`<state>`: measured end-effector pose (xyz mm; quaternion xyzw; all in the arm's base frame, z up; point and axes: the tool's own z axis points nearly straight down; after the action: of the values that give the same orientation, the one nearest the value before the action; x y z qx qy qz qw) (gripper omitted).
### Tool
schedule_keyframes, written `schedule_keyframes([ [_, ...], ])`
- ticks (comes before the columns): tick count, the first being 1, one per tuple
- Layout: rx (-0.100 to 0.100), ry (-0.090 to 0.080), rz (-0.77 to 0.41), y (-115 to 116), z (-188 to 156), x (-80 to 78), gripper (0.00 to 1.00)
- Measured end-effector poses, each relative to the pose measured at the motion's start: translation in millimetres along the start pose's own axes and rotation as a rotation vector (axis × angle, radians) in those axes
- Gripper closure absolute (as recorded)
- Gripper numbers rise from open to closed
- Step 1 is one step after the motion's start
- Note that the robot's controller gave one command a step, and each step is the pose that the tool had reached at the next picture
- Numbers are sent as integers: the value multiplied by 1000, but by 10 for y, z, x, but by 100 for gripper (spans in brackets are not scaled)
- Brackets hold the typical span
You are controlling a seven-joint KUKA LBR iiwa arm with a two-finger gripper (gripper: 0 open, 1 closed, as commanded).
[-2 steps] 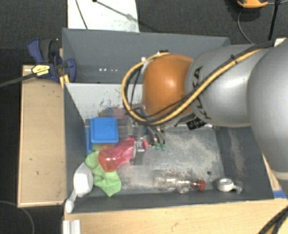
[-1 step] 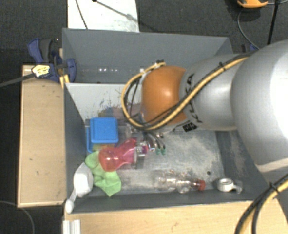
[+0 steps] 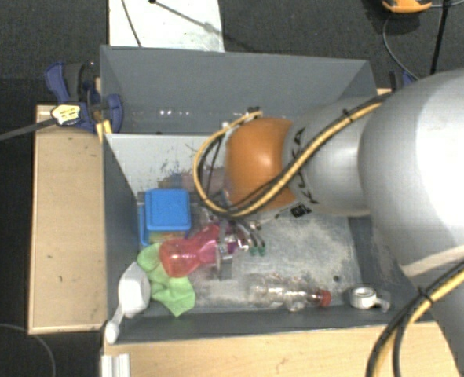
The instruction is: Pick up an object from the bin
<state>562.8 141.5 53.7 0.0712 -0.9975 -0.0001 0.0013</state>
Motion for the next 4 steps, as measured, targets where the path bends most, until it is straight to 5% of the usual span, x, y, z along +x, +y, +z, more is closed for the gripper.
schedule_keyframes([
  [2,0,-1,-78,-42,-168,64,0],
  [3,-2,-1,8,-13,-172,55,100],
  [4,-2,-1,9,-13,-172,55,100],
])
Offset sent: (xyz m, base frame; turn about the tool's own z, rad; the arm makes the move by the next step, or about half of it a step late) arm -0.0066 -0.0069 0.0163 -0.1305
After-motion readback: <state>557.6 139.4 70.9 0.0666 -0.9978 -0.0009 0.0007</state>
